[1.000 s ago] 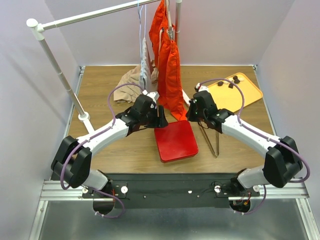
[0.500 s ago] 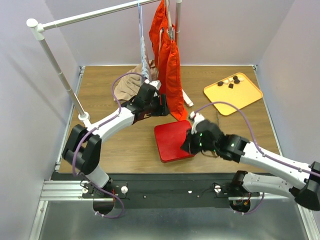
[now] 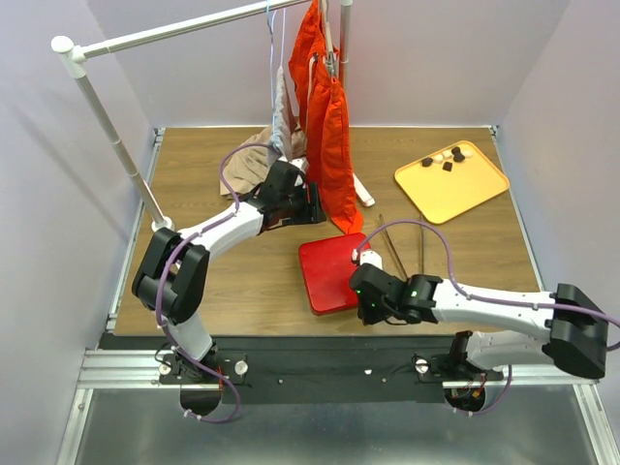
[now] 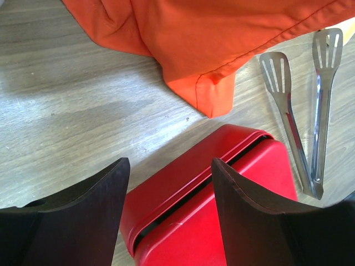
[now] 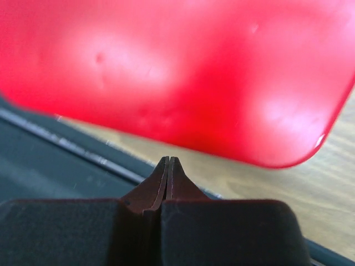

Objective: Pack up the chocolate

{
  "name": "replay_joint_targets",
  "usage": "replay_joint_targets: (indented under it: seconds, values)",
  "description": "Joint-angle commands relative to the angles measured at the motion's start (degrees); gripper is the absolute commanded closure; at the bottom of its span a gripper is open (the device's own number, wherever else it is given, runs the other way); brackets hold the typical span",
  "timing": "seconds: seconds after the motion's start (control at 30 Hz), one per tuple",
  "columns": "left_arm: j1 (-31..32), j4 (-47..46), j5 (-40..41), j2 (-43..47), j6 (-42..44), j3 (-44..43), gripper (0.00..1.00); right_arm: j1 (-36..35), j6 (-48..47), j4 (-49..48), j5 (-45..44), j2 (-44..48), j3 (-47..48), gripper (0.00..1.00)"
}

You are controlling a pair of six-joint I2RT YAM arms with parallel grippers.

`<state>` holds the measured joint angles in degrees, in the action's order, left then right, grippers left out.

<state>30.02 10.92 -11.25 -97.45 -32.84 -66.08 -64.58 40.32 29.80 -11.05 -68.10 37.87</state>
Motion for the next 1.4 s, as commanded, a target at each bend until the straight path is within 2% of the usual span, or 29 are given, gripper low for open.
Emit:
replay_joint_targets:
  seconds: [0.0,0.57,0.83,0.97,1.2,1.37]
  values:
    - [0.13,-0.28,-0.97,2.88,0.06,0.34,0.3,-0.46,0.38,-1.59,-8.81,-3.88,4.23,0.97]
    - [0.65,-0.11,-2.64,8.14,0.23,3.07,0.31,-0.46,0.03,-2.64,-10.05,-5.2,6.17,0.98]
    - [5.57,2.18,-5.62,11.75,1.64,5.87,0.31,-0.46,-0.41,-3.52,-11.01,-5.2,7.49,0.98]
    - [6.98,1.56,-6.42,11.06,0.85,7.72,0.36,-0.46,-0.15,-4.05,-10.4,-5.38,7.48,0.98]
    - [7.33,-1.85,1.3,4.82,0.32,9.66,0.47,-0.46,0.29,-4.14,-10.05,-5.64,7.57,0.98]
    - [8.82,0.41,6.22,-0.64,1.9,3.78,0.49,-0.46,-0.06,-4.05,-10.13,-5.38,7.4,0.98]
